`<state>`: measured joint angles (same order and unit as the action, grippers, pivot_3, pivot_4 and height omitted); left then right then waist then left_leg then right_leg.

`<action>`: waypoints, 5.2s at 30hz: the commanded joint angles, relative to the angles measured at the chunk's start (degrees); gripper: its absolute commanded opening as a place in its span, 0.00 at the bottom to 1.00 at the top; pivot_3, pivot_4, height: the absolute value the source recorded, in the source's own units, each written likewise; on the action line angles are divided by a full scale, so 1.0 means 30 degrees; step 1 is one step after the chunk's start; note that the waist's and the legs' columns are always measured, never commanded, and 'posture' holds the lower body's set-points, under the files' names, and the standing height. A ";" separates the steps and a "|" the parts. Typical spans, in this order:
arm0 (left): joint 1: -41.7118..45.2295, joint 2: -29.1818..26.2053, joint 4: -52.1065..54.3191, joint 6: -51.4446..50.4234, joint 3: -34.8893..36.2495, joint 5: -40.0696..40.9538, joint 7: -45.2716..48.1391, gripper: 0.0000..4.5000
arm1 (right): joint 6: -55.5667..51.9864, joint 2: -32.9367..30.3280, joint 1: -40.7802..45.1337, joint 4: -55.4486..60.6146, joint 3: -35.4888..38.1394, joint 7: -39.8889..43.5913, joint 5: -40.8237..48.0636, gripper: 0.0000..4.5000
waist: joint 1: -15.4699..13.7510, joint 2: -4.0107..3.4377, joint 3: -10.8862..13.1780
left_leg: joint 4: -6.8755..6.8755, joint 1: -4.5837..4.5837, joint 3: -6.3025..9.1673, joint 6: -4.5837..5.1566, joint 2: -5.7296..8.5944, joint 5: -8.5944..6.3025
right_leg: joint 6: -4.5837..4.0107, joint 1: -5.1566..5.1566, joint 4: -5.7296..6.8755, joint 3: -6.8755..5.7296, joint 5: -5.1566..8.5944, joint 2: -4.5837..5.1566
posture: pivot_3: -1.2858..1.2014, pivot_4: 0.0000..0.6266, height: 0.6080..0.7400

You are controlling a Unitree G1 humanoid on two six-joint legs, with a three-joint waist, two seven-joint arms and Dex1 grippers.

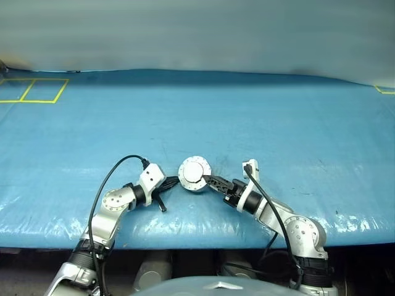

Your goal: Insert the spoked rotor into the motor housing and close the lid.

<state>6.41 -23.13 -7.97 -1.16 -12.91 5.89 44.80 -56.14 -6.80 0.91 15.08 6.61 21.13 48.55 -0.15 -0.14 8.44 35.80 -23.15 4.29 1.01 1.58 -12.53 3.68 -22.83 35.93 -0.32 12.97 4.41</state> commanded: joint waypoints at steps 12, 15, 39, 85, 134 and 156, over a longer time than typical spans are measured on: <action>-0.1062 0.0018 0.0353 -0.0132 0.0923 0.1829 0.1554 0.00 | 0.0433 0.1299 0.0394 -0.0511 0.0746 -0.1237 0.1114 0.30 | 0.0279 -0.0018 0.0011 | -0.0006 -0.0005 -0.0002 0.0001 -0.0008 0.0000 | 0.0000 -0.0008 0.0002 0.0007 0.0000 -0.0005 | 0.52 0.24 1.00; -0.1522 0.0012 0.1485 -0.0970 0.2262 0.4001 0.2166 0.00 | 0.0316 0.2187 0.0550 -0.0693 0.1294 -0.2201 0.1951 0.30 | 0.0329 -0.0023 0.0017 | -0.0003 -0.0085 -0.0006 0.0002 -0.0013 0.0002 | -0.0003 -0.0018 0.0020 0.0018 -0.0006 -0.0011 | 0.52 0.24 1.00; -0.2749 0.1129 0.6869 -0.5281 0.5678 1.0311 0.0931 0.50 | 0.2483 0.4631 0.2883 0.1091 0.1156 -0.4608 1.0093 0.30 | 0.0713 -0.0055 0.0177 | 0.0054 -0.0207 -0.0095 0.0000 -0.0033 0.0007 | -0.0004 -0.0213 0.0195 0.0161 -0.0122 -0.0117 | 0.52 0.24 1.00; 0.0098 1.0152 0.4349 -1.0157 0.7389 2.1604 -0.4520 0.86 | 0.2909 0.2154 0.3680 0.1784 -0.1030 -0.6434 1.1962 0.30 | 0.0725 0.0077 0.0261 | 0.0397 -0.0224 -0.0241 0.0012 -0.0050 0.0002 | -0.0033 -0.0198 0.0302 0.0351 -0.0145 -0.0281 | 0.52 0.24 1.00; 0.1491 0.8583 0.3844 -0.8797 0.8828 1.9943 -0.6044 0.58 | 0.3799 0.3183 0.4054 0.1026 -0.1102 -0.8185 1.0783 0.65 | 0.0719 0.0083 0.0265 | 0.0391 -0.0237 -0.0246 0.0015 -0.0053 0.0000 | -0.0049 -0.0218 0.0297 0.0354 -0.0159 -0.0291 | 0.52 0.24 1.00; 0.5318 0.7576 -0.2548 -0.4278 1.2636 1.5425 -0.8475 0.58 | 0.5979 0.1103 0.2928 0.2373 -0.2892 -0.6986 0.2182 0.65 | 0.0548 0.0161 0.0311 | 0.0395 -0.0261 -0.0248 0.0017 -0.0040 -0.0002 | 0.0054 -0.0229 0.0284 0.0343 -0.0243 -0.0296 | 0.52 0.24 1.00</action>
<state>19.80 0.16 -16.88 -16.69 24.20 52.89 19.23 -39.89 -2.52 9.95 19.52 -1.88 -1.05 58.18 1.50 0.35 9.37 37.00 -23.93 3.54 1.06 1.46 -12.53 3.85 -23.52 36.78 0.72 12.23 3.53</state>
